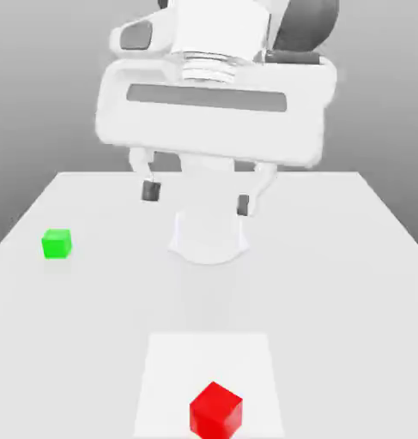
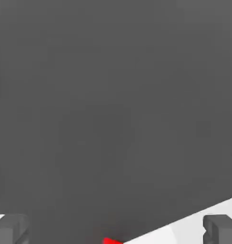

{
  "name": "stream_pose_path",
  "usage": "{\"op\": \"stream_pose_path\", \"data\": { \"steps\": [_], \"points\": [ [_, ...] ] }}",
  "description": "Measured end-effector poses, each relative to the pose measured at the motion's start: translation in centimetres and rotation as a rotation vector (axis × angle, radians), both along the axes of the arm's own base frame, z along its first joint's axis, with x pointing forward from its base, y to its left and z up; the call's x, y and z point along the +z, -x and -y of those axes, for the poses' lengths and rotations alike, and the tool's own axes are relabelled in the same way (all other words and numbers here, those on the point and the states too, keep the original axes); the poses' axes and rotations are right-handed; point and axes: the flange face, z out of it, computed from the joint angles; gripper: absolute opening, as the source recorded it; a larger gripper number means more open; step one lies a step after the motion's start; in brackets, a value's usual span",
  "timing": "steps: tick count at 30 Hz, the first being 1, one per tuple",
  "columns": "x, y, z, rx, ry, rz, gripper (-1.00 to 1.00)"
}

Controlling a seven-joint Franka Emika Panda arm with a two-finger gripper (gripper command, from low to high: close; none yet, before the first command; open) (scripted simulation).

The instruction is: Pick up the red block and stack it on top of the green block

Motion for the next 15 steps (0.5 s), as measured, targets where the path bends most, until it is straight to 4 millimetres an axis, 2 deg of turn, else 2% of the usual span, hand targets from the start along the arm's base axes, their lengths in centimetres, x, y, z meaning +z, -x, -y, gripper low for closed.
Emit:
{"op": "stream_pose_path", "data": {
  "steps": [4, 9, 15],
  "points": [
    [-7.4, -0.4, 0.2, -0.087, -0.047, -0.099, 0.00],
    [-16.1, 0.6, -0.5, -0.190, -0.119, -0.220, 0.00],
    [-24.7, 1.4, -0.9, -0.239, -0.157, -0.272, 0.00]
  ]
}}
